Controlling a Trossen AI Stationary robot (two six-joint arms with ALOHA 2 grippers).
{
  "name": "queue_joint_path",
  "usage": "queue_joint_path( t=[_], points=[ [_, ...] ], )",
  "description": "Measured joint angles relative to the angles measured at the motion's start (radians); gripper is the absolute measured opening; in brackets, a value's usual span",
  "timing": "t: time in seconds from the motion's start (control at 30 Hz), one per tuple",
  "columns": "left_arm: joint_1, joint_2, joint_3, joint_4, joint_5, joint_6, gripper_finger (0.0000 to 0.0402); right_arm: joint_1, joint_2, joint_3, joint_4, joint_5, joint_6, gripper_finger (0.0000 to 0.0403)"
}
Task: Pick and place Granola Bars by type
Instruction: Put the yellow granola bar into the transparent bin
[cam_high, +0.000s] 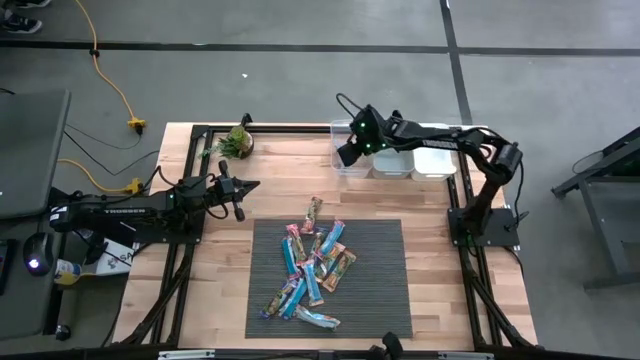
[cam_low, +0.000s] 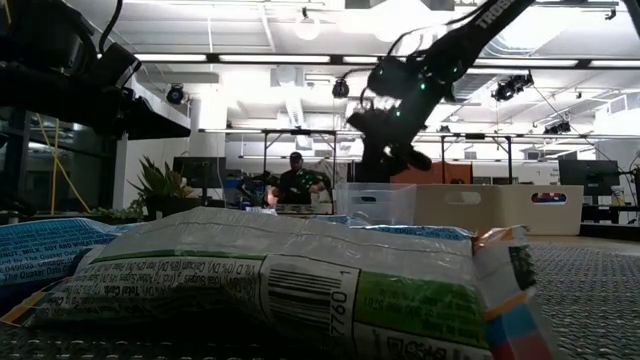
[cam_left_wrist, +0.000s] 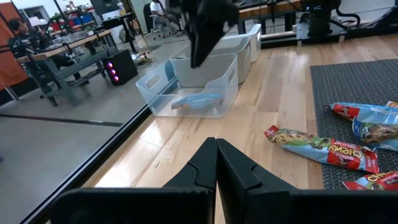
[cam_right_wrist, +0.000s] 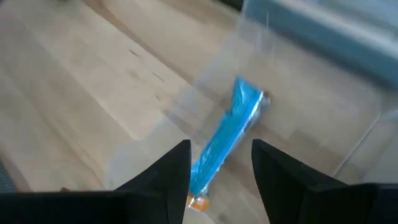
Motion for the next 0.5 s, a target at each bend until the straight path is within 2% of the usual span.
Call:
queue_joint_path(
  t=[0.3, 0.5],
  points=[
    [0.000, 0.000, 0.000, -0.003, 0.000, 0.000, 0.0001, 0.010, -0.151, 0.000, 0.060, -0.054, -0.181, 0.0154],
    [0.000, 0.000, 0.000, -0.027, 0.000, 0.000, 0.0001, 0.050, -0.235, 0.001, 0.090, -0.193, -0.325, 0.0154]
  ],
)
